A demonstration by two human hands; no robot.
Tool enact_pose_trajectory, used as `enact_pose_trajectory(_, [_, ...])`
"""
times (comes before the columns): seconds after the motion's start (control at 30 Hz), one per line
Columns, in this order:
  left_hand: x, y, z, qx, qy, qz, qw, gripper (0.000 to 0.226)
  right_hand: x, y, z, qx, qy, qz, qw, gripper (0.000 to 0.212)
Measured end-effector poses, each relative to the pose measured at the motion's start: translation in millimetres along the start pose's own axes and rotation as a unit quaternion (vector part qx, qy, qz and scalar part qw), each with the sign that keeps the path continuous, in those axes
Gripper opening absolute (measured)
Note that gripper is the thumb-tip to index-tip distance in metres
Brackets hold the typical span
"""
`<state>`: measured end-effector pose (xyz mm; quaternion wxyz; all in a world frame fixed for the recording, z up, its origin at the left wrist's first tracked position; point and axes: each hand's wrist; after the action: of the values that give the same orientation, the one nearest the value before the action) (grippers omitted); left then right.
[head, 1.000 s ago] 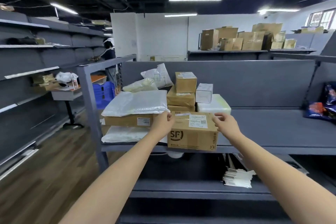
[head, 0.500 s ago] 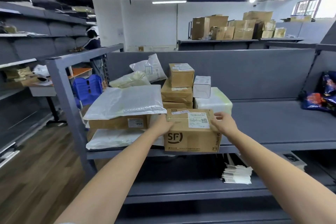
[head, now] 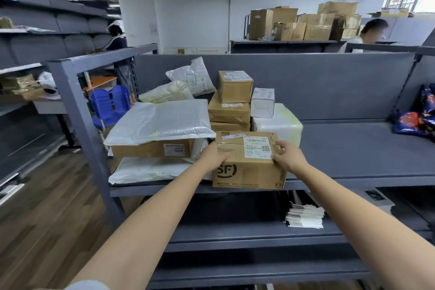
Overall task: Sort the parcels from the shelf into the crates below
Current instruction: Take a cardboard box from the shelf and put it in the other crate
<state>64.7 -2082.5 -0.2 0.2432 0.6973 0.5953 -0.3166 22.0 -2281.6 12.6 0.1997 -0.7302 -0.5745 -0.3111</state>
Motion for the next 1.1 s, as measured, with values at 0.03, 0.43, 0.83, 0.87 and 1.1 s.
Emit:
enact_pose_trajectory(0.03, [2.5, 1.0, 0.6, -0.001, -0.004, -0.001, 1.0, 0.039, -0.3, -0.5, 0.4, -0.001, -0.002, -0.001, 1.0, 0.054])
enact_pose_trajectory(0.43, [10.2, -2.1, 5.3, -0.024, -0.021, 0.0, 1.0, 0.045, -8.6, -10.2, 1.5, 0.021, 0.092, 0.051, 0.994, 0.057])
enact_pose_trajectory(0.83, [17.1, -30.0, 13.5, -0.036, -0.006, 0.03, 0.999, 0.056, -25.7, -32.4, -0.3, 0.029, 0.222, 0.081, 0.971, 0.055])
enact_pose_trajectory(0.87, [15.4, -37.7, 12.8, -0.046, -0.012, 0.031, 0.998, 0.056, -26.7, -36.6, -1.3, 0.029, 0.227, 0.076, 0.97, 0.054])
enact_pose_trajectory(1.1, [17.8, -88.7, 14.7, -0.091, -0.068, 0.008, 0.993, 0.056, -28.8, -83.3, -9.0, 0.045, 0.257, 0.022, 0.965, 0.051])
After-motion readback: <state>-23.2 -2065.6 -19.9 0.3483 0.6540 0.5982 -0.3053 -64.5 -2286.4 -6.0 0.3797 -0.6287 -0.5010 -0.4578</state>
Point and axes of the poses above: each hand's wrist, its own y-axis towards the middle knuckle, its own z-axis out of the palm, x = y × z, and after that the axes turned 3 degrees about y, right-handed
